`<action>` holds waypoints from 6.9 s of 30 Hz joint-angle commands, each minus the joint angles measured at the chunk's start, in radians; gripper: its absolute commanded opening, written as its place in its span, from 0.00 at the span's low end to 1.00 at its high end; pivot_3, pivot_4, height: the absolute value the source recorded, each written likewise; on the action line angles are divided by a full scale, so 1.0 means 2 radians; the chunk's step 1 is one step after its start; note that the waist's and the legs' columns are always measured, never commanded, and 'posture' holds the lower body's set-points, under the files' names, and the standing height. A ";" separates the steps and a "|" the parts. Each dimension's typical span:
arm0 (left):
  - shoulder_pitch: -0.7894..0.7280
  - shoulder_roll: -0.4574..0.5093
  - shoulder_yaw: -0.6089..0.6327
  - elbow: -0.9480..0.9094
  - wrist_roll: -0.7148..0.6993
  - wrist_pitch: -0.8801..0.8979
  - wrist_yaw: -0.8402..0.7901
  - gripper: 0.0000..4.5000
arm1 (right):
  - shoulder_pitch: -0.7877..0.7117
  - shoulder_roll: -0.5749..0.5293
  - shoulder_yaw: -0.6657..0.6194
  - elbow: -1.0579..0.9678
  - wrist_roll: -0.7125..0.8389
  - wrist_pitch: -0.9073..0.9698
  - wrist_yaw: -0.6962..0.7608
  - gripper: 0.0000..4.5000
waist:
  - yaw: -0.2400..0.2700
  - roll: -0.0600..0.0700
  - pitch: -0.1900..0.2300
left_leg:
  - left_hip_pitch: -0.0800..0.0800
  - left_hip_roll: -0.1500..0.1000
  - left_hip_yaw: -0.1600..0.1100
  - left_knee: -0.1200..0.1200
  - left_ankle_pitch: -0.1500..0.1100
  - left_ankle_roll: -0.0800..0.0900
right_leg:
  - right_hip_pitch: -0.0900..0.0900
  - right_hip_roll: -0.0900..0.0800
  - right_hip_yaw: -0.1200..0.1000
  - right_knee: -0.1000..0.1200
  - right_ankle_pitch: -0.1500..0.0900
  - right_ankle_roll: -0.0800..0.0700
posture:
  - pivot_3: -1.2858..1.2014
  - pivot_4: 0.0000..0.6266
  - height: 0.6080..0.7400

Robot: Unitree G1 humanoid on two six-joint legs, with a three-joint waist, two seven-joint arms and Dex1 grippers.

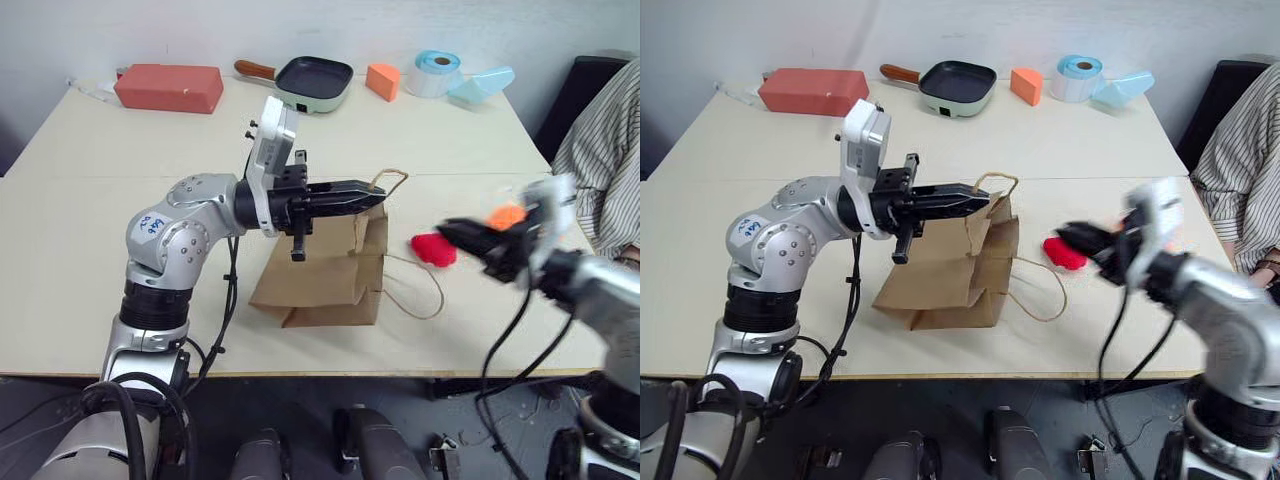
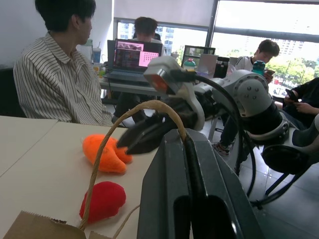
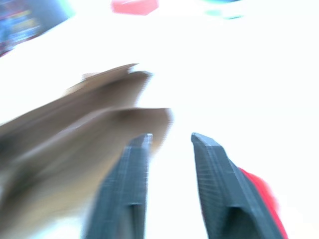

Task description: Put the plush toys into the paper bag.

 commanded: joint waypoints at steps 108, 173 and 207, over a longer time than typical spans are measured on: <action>-0.057 -0.002 0.058 0.022 -0.042 0.017 0.018 0.00 | -0.133 0.095 0.354 0.109 0.011 -0.120 -0.035 0.10 | -0.005 0.000 0.000 | -0.003 -0.002 0.000 -0.002 0.003 -0.002 | -0.006 0.000 0.004 0.003 0.000 0.000 | 0.52 0.24 1.00; -0.037 0.005 0.052 0.045 -0.001 -0.022 0.024 0.00 | 0.134 0.037 0.191 0.126 0.574 -0.109 -0.443 0.84 | 0.000 0.000 0.000 | -0.003 -0.002 -0.001 -0.002 0.003 -0.001 | -0.005 0.001 0.004 0.002 0.000 0.000 | 0.52 0.24 1.00; -0.041 -0.025 0.052 0.118 0.068 -0.102 0.066 0.10 | -0.119 -0.070 0.191 0.053 0.441 -0.159 -0.281 0.09 | 0.010 -0.001 0.001 | -0.009 -0.001 -0.005 -0.001 0.002 -0.001 | -0.008 0.000 0.000 -0.001 0.000 0.000 | 0.52 0.24 1.00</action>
